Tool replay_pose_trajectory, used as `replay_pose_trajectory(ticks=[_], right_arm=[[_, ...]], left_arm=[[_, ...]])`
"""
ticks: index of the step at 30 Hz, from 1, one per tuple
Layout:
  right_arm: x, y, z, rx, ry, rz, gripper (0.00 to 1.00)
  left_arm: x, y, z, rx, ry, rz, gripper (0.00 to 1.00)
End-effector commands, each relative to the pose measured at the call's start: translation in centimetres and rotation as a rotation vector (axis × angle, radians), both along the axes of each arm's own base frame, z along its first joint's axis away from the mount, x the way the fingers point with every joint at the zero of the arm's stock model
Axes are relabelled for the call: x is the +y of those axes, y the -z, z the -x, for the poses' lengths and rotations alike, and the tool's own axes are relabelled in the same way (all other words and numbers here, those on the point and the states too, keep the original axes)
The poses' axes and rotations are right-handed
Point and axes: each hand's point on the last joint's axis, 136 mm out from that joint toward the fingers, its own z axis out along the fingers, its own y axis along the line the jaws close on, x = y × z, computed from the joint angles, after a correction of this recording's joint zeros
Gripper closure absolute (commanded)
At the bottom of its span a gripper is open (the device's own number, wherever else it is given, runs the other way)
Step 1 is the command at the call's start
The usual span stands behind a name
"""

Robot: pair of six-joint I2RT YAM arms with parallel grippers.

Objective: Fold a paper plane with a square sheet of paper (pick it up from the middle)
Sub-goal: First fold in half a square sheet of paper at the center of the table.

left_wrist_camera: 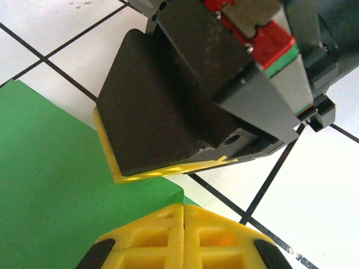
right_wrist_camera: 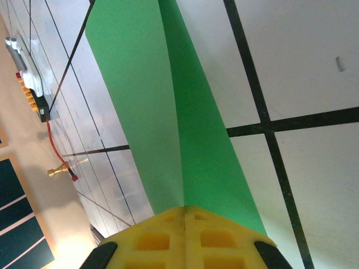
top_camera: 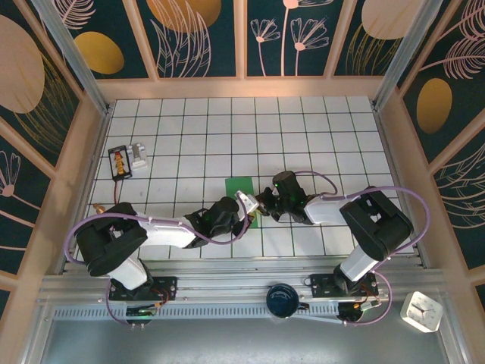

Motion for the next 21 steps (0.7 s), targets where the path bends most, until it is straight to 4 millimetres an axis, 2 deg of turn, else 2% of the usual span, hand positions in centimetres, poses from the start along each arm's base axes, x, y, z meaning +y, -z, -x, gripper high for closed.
replay_pose_trajectory(ticks=[1, 8, 11, 13, 15, 21], right_arm=[[-0.5, -0.1, -0.4, -0.004, 0.016, 0.002, 0.96], [-2.7, -1.3, -0.7, -0.071, 0.027, 0.055, 0.79], [-4.3, -2.2, -1.6, -0.133, 0.034, 0.119, 0.75], [-4.7, -3.0, -2.4, -0.19, 0.024, 0.14, 0.74], [-4.1, -3.9, -3.3, -0.245, -0.011, 0.139, 0.74], [-0.5, -5.3, -5.5, -0.342, -0.147, 0.076, 0.79]], left_arm=[[-0.5, -0.5, 0.1, 0.006, -0.005, 0.042, 1.0], [-1.4, -1.7, 1.0, 0.065, 0.056, 0.142, 1.0], [-1.7, -2.1, 1.2, 0.114, 0.078, 0.184, 1.0], [-1.6, -2.1, 1.1, 0.14, 0.077, 0.205, 1.0], [-1.5, -2.3, 1.0, 0.167, 0.082, 0.231, 1.0], [-1.1, -2.3, 1.0, 0.223, 0.095, 0.279, 1.0]])
